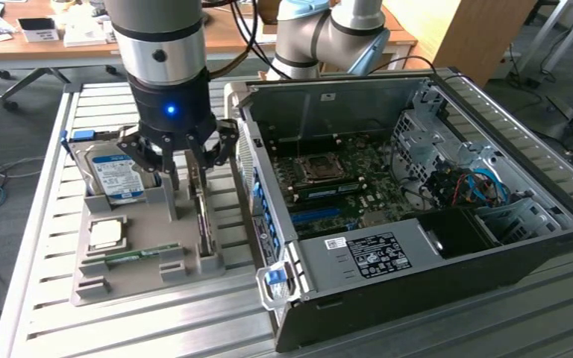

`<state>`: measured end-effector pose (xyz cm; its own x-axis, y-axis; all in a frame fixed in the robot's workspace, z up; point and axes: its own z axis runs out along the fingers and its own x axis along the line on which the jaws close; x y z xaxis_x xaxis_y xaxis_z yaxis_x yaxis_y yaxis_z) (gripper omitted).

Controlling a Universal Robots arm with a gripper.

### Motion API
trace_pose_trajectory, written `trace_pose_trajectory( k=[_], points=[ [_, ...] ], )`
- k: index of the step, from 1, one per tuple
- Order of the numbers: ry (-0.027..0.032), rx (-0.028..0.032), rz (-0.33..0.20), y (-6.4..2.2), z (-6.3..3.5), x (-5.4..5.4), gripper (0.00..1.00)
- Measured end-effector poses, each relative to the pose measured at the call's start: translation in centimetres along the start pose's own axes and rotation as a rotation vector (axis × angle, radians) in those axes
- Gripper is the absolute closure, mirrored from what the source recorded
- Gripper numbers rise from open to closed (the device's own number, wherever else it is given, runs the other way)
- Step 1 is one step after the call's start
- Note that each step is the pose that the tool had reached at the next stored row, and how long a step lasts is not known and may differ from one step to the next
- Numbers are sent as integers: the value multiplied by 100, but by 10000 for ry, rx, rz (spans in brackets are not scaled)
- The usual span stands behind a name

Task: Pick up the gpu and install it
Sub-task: 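Pick up the gpu and move the gpu toward the slot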

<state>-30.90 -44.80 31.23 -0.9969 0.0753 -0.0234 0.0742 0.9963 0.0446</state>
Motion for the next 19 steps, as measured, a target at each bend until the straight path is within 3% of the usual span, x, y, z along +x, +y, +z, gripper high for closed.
trace_pose_trajectory(
  k=[8,19],
  points=[
    [-1,0,0,-5,117,3,57],
    [0,0,0,-5,124,-5,57]
  ],
)
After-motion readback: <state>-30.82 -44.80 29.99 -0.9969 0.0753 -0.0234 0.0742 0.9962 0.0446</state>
